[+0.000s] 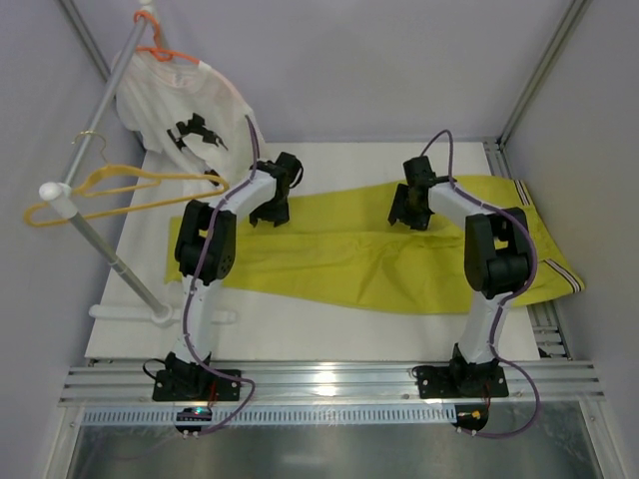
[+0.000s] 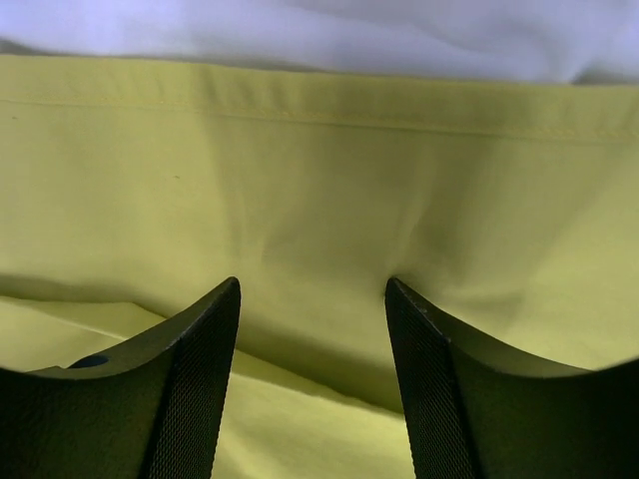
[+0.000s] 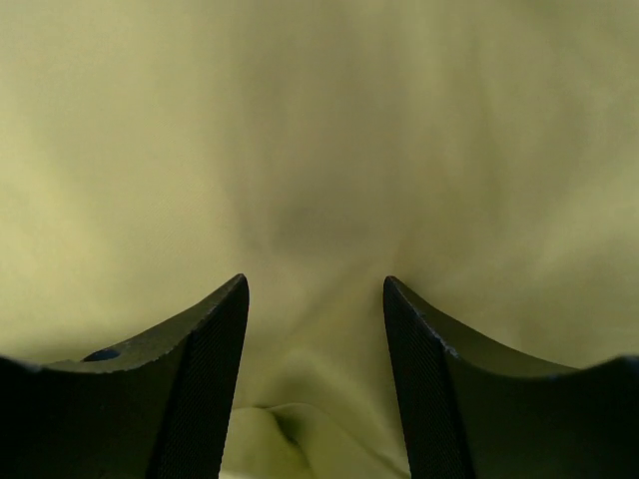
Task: Place the trousers on the hanger
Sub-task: Fold the trousers
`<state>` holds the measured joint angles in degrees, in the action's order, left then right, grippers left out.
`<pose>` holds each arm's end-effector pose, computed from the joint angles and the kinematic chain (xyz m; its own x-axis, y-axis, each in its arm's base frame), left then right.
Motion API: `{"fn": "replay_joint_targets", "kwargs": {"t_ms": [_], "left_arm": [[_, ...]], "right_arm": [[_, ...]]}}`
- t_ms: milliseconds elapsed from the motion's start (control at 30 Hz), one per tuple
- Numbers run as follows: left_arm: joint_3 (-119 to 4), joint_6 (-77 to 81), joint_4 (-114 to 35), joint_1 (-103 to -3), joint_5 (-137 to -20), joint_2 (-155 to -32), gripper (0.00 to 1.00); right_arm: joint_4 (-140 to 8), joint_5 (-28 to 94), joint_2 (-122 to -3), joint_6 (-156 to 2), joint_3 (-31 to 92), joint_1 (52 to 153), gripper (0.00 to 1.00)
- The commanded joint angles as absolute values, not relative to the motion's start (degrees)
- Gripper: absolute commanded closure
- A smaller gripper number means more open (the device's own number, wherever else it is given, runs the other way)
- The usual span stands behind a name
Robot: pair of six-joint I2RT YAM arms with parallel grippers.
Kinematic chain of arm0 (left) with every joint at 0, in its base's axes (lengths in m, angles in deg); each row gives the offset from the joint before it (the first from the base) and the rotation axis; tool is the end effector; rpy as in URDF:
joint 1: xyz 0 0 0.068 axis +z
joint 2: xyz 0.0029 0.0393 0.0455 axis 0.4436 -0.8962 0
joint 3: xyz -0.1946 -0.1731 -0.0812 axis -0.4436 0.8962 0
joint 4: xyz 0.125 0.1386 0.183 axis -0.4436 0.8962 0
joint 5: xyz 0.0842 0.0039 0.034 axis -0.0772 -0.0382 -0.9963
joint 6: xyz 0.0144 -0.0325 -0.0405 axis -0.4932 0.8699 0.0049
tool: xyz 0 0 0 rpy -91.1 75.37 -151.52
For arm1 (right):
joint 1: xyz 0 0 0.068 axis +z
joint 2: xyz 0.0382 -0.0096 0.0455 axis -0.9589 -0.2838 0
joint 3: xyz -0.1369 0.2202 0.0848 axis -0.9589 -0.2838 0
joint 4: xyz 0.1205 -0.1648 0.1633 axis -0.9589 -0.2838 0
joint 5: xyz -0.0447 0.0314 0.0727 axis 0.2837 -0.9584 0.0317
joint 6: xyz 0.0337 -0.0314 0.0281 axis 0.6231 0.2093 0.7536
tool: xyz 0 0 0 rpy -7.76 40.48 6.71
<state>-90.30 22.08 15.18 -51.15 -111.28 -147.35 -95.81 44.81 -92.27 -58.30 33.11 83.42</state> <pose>0.4231 -0.1794 0.1676 -0.9094 -0.1073 -0.4017 -0.2124 0.9505 0.2268 0.3972 0.0670 0.1808 -0.8548 0.2863 -0.4328 0.2493 0.9580 0.1415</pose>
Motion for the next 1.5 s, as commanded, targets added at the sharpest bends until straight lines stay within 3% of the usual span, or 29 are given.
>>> {"fn": "replay_joint_targets", "kwargs": {"t_ms": [0, 500, 933, 1467], "left_arm": [[-90.5, 23.3, 17.6, -46.7, -115.0, -151.7, 0.39], [-100.3, 22.1, 23.1, -38.4, -117.2, -156.7, 0.4], [-89.5, 27.0, 18.2, -44.3, -110.2, -143.1, 0.34], [-88.3, 31.2, 17.6, -48.6, -109.3, -146.9, 0.35]], "right_arm": [[-94.3, 45.7, -93.3, -55.6, 32.5, 87.7, 0.41], [-84.6, 41.9, -94.9, -43.4, 28.8, 96.3, 0.4], [-84.9, 37.8, -100.0, -41.0, 36.1, 101.5, 0.41], [-99.8, 48.1, -86.2, -58.3, 32.5, 82.5, 0.39]]}}
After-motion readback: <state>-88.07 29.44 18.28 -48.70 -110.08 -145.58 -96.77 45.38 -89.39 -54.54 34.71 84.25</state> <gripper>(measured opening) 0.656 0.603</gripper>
